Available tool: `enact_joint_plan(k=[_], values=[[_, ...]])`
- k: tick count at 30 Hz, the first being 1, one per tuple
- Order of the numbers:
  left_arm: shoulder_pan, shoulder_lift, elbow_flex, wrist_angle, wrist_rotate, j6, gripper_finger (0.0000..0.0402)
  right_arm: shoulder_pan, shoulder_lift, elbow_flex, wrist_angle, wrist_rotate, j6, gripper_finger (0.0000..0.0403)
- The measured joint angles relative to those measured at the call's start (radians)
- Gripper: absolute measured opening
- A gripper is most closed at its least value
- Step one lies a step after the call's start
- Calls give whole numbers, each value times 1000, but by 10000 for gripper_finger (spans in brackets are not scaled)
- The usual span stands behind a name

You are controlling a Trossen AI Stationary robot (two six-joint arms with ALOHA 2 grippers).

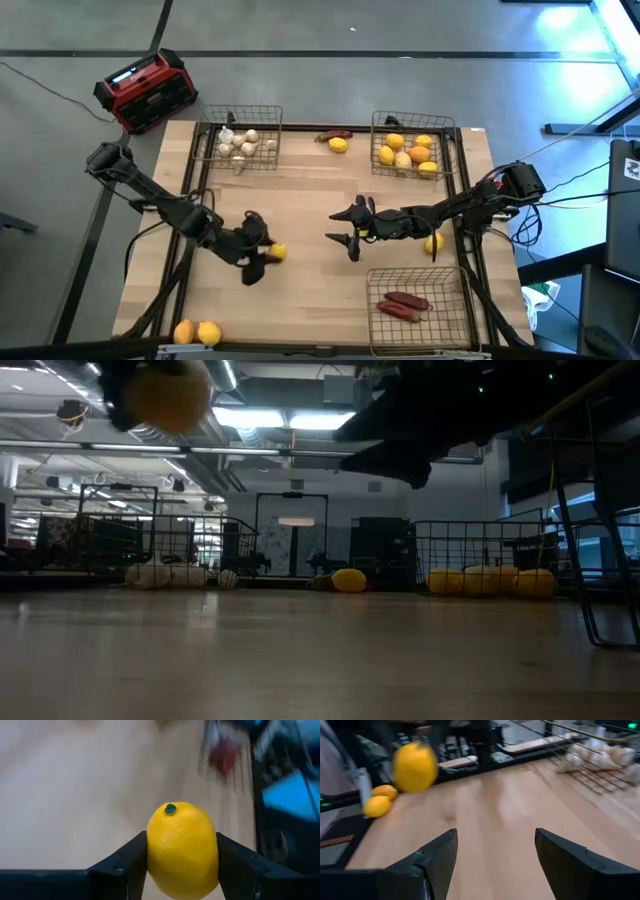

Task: Sort produce into baskets
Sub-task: Put the yellow lemon into the top right wire basket

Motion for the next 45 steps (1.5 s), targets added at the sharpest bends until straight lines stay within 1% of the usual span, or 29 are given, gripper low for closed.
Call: enact_joint_plan(k=[3,5,10,13,18,20,22,26,32,37,45], values=[[35,2,0,79,-102,91,189,0,0,0,30,-44,-15,264],[60,3,0,154,-125,163,190,0,0,0,54,-72,-15,264],[119,21,0,346,-128,350,190,0,0,0,94,-84,-15,264],[157,40,0,435,-129,415,191,0,0,0,127,-82,-16,264],[197,113,0,613,-125,496,191,0,0,24,147,-78,-22,264],[207,148,0,680,-111,522,191,0,0,39,146,-55,-40,264],[214,184,0,734,-94,531,191,0,0,49,127,-29,-45,264],[220,240,0,825,-88,533,191,0,0,51,117,-21,-47,264],[221,285,0,901,-89,533,191,2,0,51,130,-23,-49,264],[234,285,1,880,-74,534,191,0,1,52,163,-66,-74,264],[238,284,-1,869,-72,545,191,-1,0,54,179,-68,-75,264]])
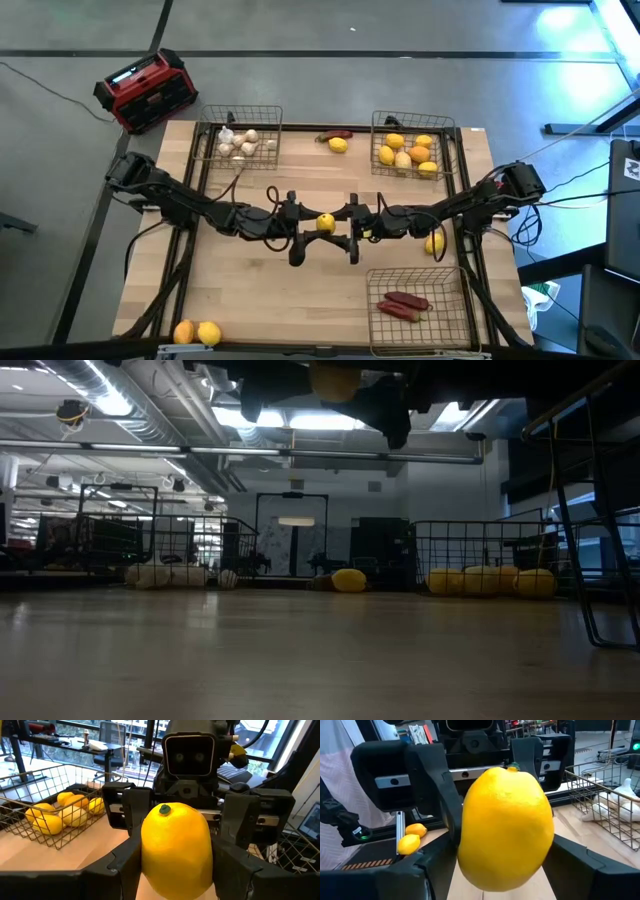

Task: Sort produce into baskets
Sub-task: Put the yellow lemon into the top right wire basket

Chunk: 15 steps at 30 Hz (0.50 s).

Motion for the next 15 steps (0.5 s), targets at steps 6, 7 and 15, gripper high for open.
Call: enact_joint_plan(k=[6,7,15], values=[[0,0,0,13,-4,-1,191,0,0,0,-28,3,-16,264],[0,0,0,11,-4,-4,191,0,0,0,-28,2,-16,263],[-1,-1,0,2,-4,-1,191,1,0,0,-30,-14,-19,180]])
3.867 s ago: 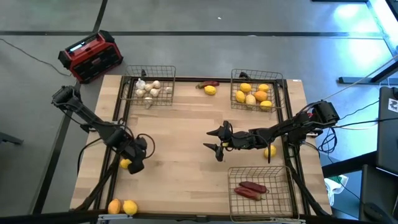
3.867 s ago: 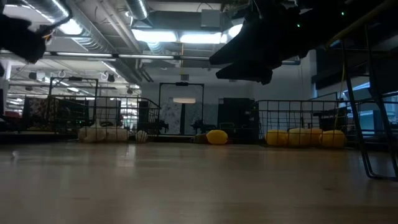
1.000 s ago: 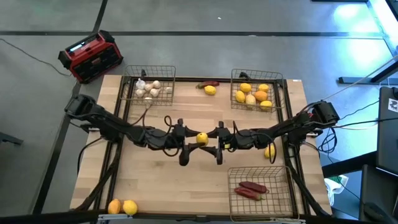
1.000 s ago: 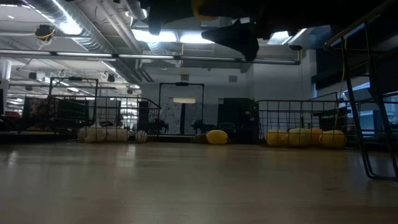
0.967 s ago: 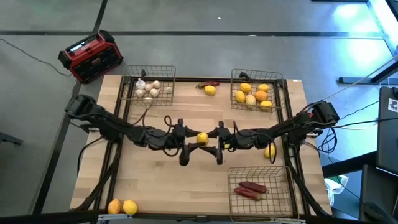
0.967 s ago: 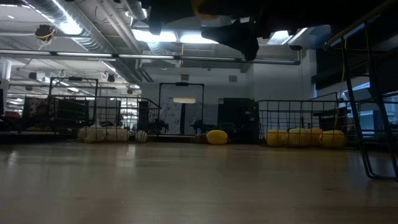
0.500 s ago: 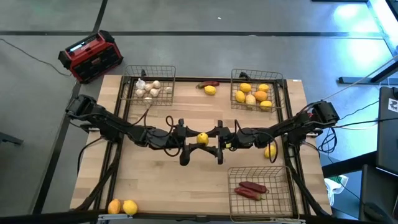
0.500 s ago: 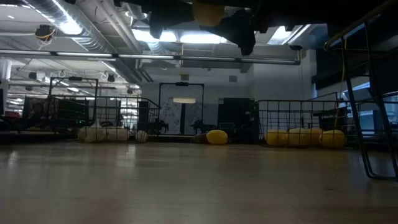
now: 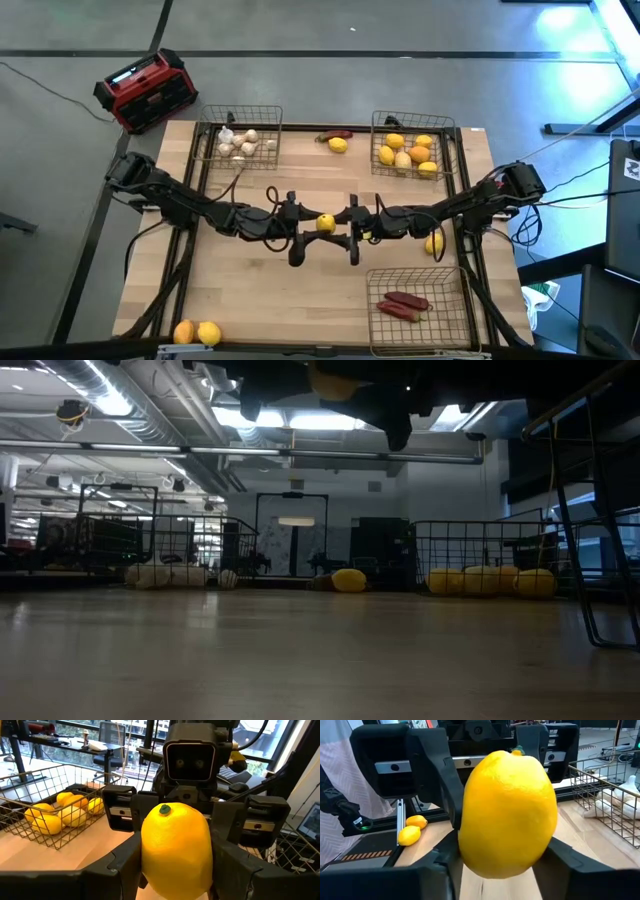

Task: Sort produce into baskets
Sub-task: Put the yellow lemon into the top right wire basket

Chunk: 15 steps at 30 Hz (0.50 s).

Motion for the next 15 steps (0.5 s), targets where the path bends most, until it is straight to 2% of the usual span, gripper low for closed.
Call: enact_joint_plan(k=[4,10,15], values=[[0,-1,0,-14,1,-3,191,0,0,0,-1,-9,-2,159],[1,-1,0,-15,-1,-4,191,0,0,-1,-1,-9,-1,186],[1,-1,0,-16,-10,-19,198,0,0,-1,0,-8,1,190]])
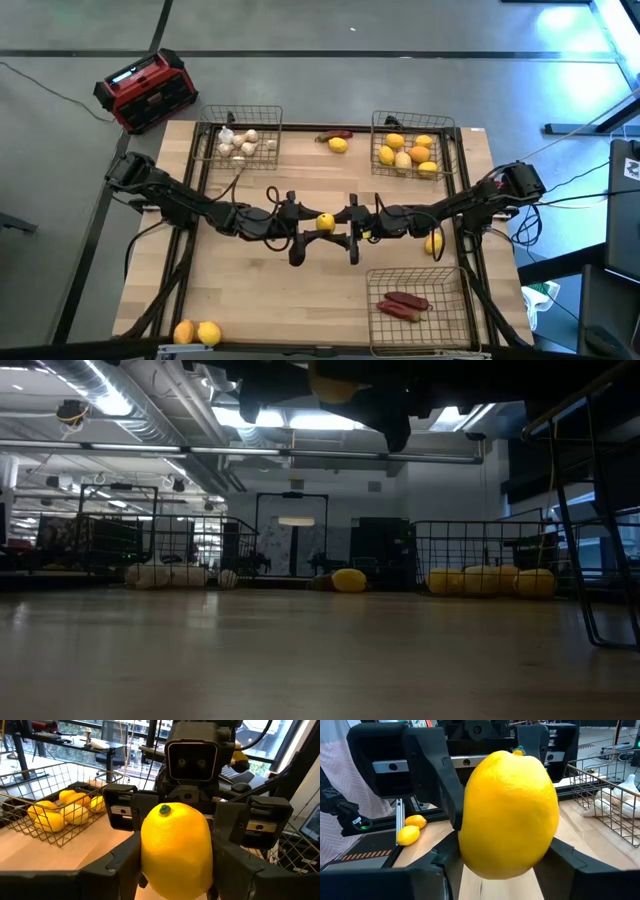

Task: Sort produce into baskets
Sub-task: Put the yellow lemon into the top right wire basket

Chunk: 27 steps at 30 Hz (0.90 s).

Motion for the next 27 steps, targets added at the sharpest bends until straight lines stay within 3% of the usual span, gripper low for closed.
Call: enact_joint_plan(k=[10,17,23,27], values=[[-5,-13,0,-3,-14,5,274,0,0,0,5,9,-1,192],[-31,-168,0,-266,-13,12,280,0,-31,0,-36,14,-20,192],[-41,-232,0,-487,-21,-49,280,-1,-132,0,-192,156,-78,192],[-40,-200,0,-526,-36,-78,280,-34,-240,0,-356,234,-53,192]])
